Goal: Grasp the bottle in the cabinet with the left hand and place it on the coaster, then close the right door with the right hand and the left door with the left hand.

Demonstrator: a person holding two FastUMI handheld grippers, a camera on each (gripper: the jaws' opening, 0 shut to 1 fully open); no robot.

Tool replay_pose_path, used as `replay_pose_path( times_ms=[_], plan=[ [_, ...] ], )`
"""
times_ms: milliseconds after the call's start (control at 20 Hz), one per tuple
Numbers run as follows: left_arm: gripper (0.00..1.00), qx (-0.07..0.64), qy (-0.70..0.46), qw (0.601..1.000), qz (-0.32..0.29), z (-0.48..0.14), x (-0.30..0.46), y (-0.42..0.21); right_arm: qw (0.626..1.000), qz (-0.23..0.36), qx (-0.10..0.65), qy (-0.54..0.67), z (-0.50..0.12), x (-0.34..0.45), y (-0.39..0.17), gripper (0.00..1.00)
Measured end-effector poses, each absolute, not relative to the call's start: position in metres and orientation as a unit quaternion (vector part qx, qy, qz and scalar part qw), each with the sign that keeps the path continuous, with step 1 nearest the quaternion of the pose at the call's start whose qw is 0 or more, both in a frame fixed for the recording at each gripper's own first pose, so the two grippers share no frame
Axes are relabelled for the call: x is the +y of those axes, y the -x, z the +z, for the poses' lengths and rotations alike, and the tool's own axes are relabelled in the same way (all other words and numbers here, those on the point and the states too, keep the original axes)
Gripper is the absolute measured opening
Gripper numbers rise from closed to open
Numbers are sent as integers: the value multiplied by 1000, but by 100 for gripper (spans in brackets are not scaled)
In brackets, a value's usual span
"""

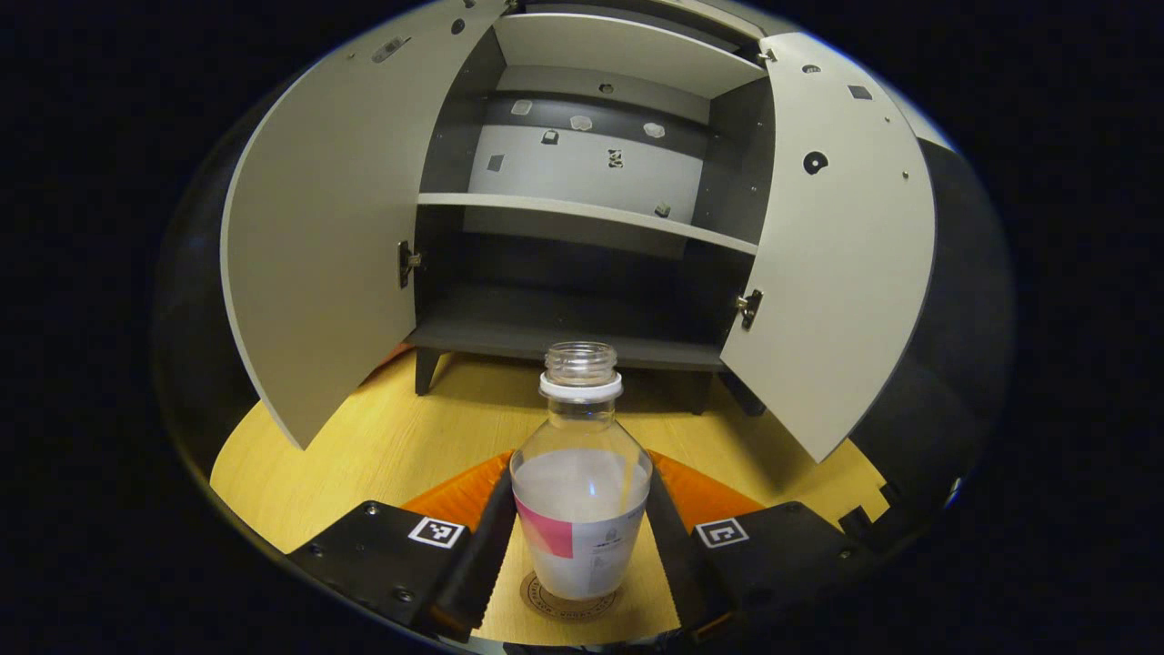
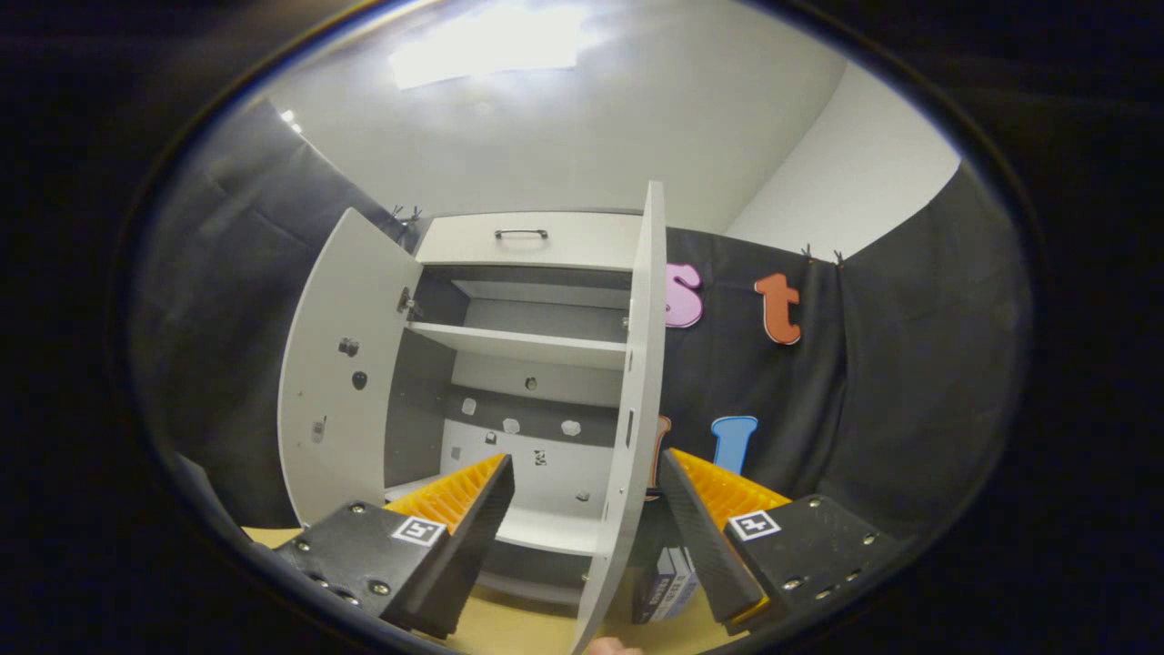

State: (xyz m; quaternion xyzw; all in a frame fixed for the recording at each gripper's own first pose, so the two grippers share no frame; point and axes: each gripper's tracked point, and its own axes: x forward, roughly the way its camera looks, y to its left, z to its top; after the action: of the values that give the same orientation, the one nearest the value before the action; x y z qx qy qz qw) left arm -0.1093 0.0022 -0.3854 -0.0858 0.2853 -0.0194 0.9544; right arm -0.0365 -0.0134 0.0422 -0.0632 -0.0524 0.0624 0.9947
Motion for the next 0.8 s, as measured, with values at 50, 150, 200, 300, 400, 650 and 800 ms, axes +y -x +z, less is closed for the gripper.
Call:
replay_pose_path(
  times_ms=[50, 150, 200, 300, 400, 650, 800],
  plan=[
    [80, 290, 84, 953, -16, -393, 2, 112, 995, 62, -53, 65, 42, -15, 38, 97],
    [80, 302, 81, 950, -16, -406, -2, 117, 995, 60, -52, 66, 42, -16, 40, 97],
    [77, 306, 78, 949, -16, -412, -3, 118, 995, 59, -51, 65, 41, -17, 41, 97],
    [78, 312, 66, 948, -13, -422, -6, 126, 995, 58, -50, 62, 40, -20, 43, 97],
    [78, 315, 52, 948, -8, -428, -5, 128, 995, 57, -50, 65, 41, -20, 42, 97],
    [78, 314, 25, 949, -12, -437, -8, 132, 994, 58, -51, 71, 40, -21, 40, 97],
    [78, 320, 17, 947, -14, -439, -10, 135, 995, 57, -49, 70, 38, -22, 38, 97]
  ],
)
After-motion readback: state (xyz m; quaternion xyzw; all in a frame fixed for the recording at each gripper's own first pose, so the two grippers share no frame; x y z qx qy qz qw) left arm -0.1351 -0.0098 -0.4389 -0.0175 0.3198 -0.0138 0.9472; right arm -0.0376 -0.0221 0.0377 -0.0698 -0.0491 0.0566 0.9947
